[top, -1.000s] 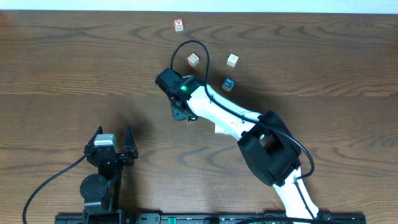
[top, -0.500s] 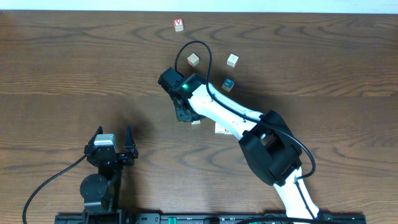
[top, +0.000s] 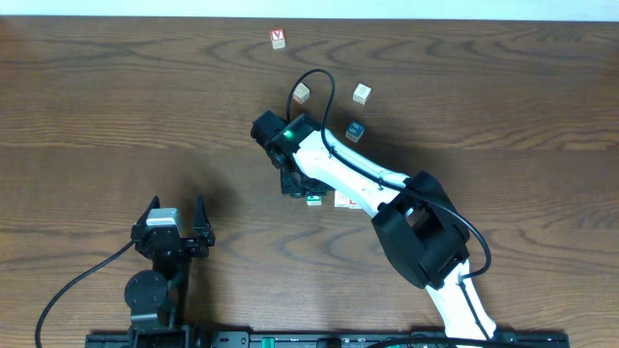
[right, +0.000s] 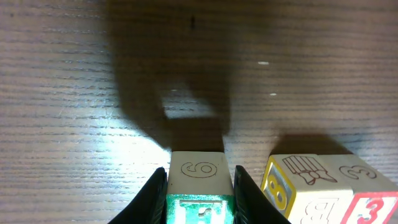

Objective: Lift 3 blocks
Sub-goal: 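Carry the green 'F' block and lower it left of the row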

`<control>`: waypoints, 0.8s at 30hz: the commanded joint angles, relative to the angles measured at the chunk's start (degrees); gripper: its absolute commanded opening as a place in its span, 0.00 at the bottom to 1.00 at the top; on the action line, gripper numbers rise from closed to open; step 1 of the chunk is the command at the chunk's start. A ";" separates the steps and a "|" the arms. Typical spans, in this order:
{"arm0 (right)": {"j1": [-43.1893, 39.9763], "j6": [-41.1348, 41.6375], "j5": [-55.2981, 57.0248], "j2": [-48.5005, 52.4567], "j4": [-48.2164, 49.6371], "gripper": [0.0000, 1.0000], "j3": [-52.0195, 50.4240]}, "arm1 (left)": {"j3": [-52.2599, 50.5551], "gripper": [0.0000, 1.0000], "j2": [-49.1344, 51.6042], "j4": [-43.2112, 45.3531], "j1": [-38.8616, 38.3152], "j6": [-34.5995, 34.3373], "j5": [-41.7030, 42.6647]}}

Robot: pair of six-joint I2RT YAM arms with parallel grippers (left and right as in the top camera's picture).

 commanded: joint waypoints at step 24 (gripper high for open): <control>-0.24 0.48 7.52 0.79 -2.21 0.34 -0.59 | -0.68 0.76 -0.11 -2.34 0.28 -0.02 1.16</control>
